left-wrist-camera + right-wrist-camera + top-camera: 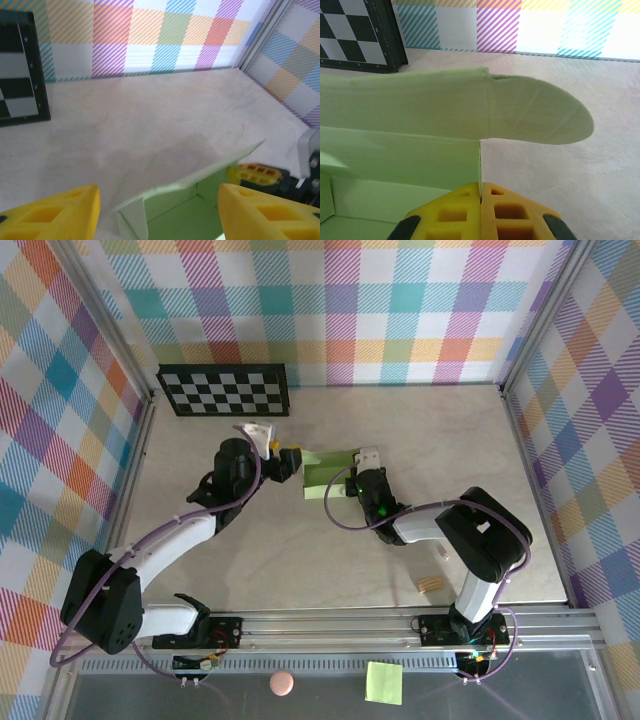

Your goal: Fold the paper box

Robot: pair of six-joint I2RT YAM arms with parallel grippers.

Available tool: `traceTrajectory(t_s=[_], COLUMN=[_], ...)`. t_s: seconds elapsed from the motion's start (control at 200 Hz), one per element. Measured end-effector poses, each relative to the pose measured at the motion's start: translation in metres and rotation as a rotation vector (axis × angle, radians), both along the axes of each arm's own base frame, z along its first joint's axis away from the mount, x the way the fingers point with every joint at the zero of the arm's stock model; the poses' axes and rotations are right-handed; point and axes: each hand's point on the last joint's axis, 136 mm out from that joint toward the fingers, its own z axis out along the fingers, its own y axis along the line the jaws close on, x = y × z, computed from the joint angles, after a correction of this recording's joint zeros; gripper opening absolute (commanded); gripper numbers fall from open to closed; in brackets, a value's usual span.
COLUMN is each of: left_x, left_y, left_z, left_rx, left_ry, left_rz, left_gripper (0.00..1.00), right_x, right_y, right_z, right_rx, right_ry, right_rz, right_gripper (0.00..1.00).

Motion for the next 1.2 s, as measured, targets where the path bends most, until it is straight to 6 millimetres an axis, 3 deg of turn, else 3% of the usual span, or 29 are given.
traceTrajectory(t_s=[0.125,0.235,0.415,0.625,0.99,1.195], left_x=[0.014,0.025,0.041,0.044,0.028,0.013], left_y=[-0.012,-0.027,-0.055,-0.078,-0.089,-0.093], left_z=[0.024,0.025,-0.002,-0.042,-0.067,-0.088], left_rx=[-0.008,-0.003,0.011,0.013,0.0,0.01], left_ry=[0.016,0.072,0.222,0.387,0.533,0.586], left_rz=[-0.038,-0.093,-0.203,-0.304,-0.389,-0.405], left_gripper=[0.64,0.62,0.6,0.57,0.54,0.52], right_x=[-0.002,-0.003,-0.003,-0.007,-0.02,-0.038], right_y=[0.002,0.003,0.003,0.003,0.004,0.002], right_z=[-0.001,-0.001,-0.002,-0.003,-0.008,-0.028], right_rx=[-0.001,0.001,0.003,0.007,0.007,-0.023], right_ry=[-0.002,0.0,0.003,0.015,0.094,0.219], right_rz=[0.007,0.011,0.013,0.015,0.04,0.074], right_gripper=[0.01,0.01,0.02,0.03,0.13,0.2])
